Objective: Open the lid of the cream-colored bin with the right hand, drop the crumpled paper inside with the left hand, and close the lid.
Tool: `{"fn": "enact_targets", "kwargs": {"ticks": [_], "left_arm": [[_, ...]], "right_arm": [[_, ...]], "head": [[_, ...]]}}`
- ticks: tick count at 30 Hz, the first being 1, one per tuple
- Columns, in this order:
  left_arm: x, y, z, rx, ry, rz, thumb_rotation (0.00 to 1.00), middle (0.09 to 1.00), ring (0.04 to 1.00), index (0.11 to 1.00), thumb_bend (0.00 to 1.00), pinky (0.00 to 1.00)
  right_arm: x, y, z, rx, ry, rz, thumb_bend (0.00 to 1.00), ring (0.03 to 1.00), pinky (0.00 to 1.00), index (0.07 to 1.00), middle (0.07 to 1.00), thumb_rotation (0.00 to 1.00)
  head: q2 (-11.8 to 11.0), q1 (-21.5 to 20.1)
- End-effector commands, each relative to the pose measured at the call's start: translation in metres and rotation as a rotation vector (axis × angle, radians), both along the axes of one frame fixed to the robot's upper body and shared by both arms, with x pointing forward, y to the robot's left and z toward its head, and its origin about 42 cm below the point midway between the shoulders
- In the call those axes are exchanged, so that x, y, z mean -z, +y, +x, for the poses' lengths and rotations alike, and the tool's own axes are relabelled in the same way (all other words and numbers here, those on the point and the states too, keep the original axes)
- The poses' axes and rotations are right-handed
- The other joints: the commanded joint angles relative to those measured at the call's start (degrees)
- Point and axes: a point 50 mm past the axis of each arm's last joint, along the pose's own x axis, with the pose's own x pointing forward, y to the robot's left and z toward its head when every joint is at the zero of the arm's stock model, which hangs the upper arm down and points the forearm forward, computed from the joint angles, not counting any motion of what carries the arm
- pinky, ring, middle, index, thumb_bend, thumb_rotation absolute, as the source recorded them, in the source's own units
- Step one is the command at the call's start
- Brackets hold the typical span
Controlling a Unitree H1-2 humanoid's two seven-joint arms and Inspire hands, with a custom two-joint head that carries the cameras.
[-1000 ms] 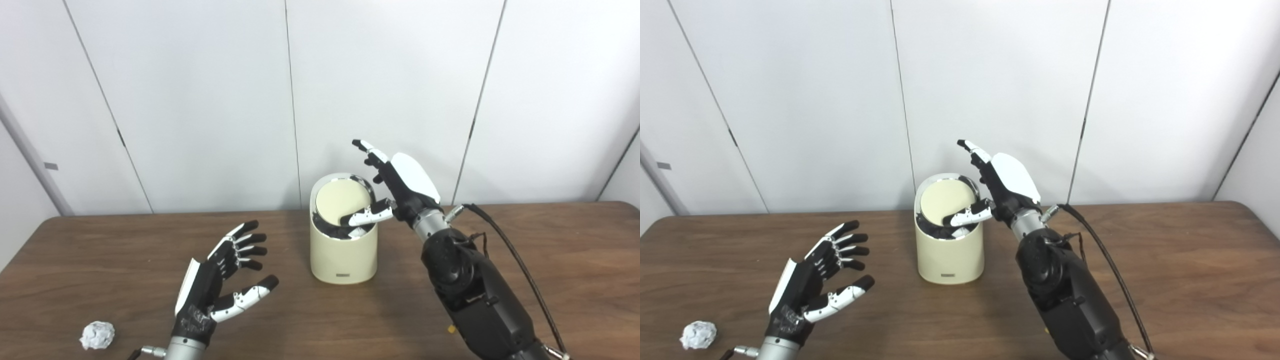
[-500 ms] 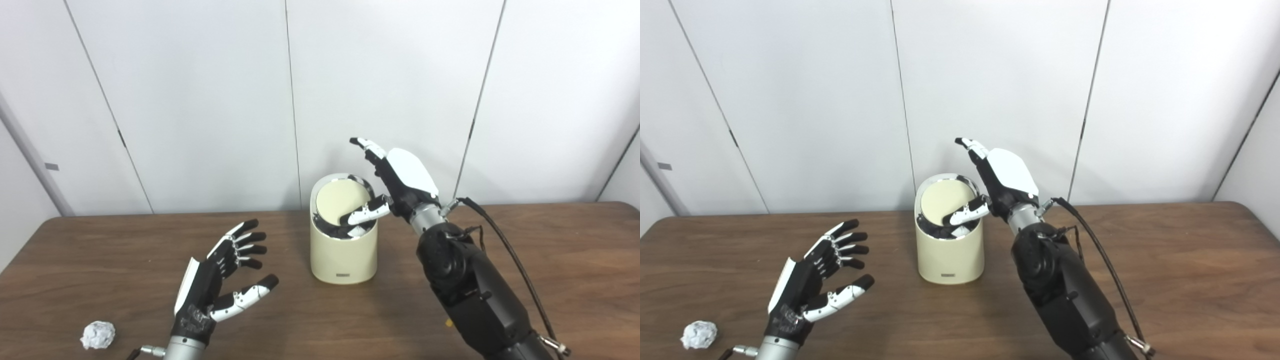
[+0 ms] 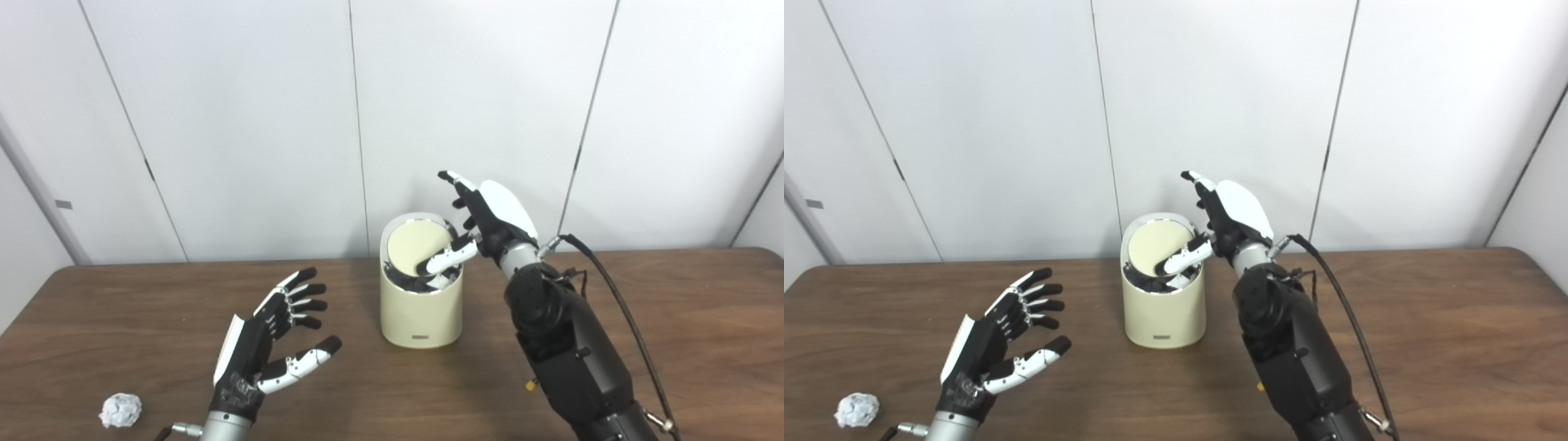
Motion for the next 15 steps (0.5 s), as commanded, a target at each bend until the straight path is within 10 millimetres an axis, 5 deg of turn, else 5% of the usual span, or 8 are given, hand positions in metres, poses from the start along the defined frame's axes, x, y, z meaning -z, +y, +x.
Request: {"fn": "enact_targets", "kwargs": {"ticks": [1,8,11,15], "left_arm": [[-0.019,-0.002,0.004,0.009,-0.084,0.002,0.21,0.789,0.716,0.871,0.71,0.61],[-0.020,-0.004,0.005,0.019,-0.083,-0.004,0.21,0.786,0.713,0.868,0.71,0.61],[-0.020,-0.005,0.005,0.025,-0.078,-0.015,0.19,0.789,0.713,0.870,0.71,0.62],[-0.020,-0.005,0.006,0.023,-0.080,-0.015,0.20,0.785,0.708,0.868,0.72,0.61]], "right_arm": [[-0.005,-0.014,0.001,0.050,-0.005,-0.009,0.81,0.837,0.61,0.912,0.973,0.14],[-0.010,-0.041,-0.013,0.046,-0.001,0.184,0.77,0.855,0.66,0.924,0.931,0.24],[-0.003,-0.057,-0.025,0.023,0.008,0.307,0.76,0.901,0.75,0.926,0.948,0.27],[0.012,-0.074,-0.045,0.017,0.015,0.363,0.76,0.905,0.76,0.931,0.950,0.31]], "head": [[0.23,0.05],[0.35,0.03],[0.40,0.08],[0.65,0.21]]}}
